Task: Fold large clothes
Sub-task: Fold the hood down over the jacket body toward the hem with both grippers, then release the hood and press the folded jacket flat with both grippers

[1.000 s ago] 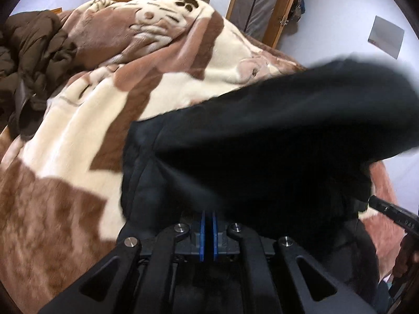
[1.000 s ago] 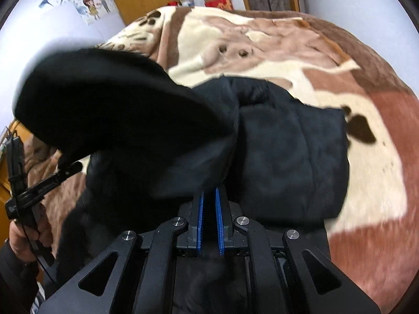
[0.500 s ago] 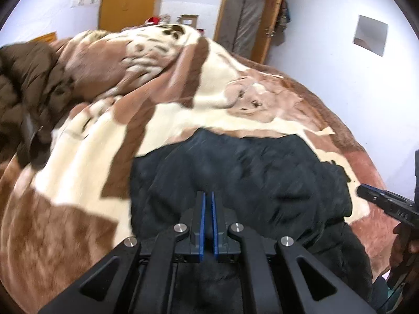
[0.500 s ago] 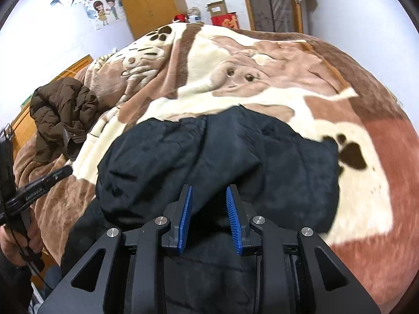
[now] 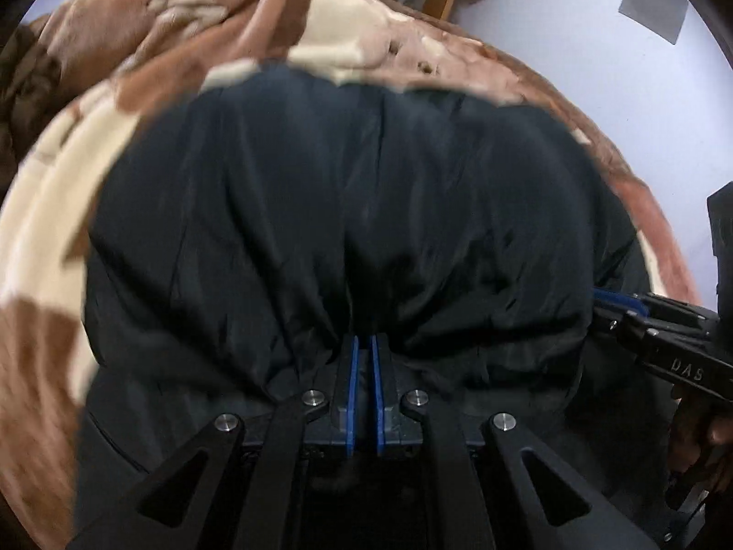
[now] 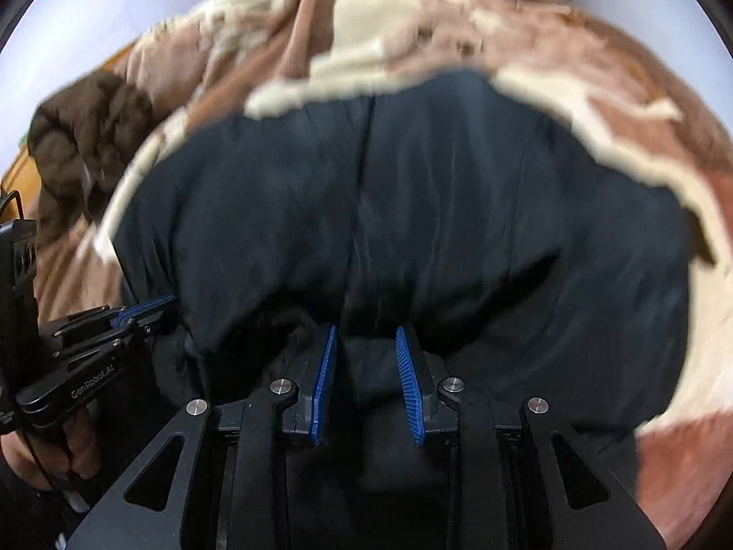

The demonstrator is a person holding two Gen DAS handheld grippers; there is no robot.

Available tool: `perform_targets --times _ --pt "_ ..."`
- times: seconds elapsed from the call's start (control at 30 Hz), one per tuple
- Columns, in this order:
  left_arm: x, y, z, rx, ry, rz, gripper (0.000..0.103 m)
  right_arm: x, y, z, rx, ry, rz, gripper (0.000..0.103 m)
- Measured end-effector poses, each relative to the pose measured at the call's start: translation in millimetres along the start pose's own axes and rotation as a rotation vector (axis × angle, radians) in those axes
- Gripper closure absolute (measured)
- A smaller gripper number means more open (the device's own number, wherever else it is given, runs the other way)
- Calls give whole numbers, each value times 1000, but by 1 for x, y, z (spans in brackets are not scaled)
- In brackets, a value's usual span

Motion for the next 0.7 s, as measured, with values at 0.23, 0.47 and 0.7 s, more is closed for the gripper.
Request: perform_targets --times 0.23,0.47,0.7 --pt "-1 -1 4 -4 -17 -16 97 12 -2 5 12 36 -25 75" --pt "-9 -36 3 20 -27 -1 97 -26 -78 9 24 18 185 75" --pt "-72 -49 -15 -15 -67 139 95 -82 -58 28 78 30 232 75"
Point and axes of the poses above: each gripper's, at about its wrist camera, not at the fingertips, and y roughly the way its jaws point, z to its right, x to its underside, the point moved 5 cm from there along y, roughly the way its jaws point, and after that the axes turned 9 degrees about z, right-handed, at the moved point
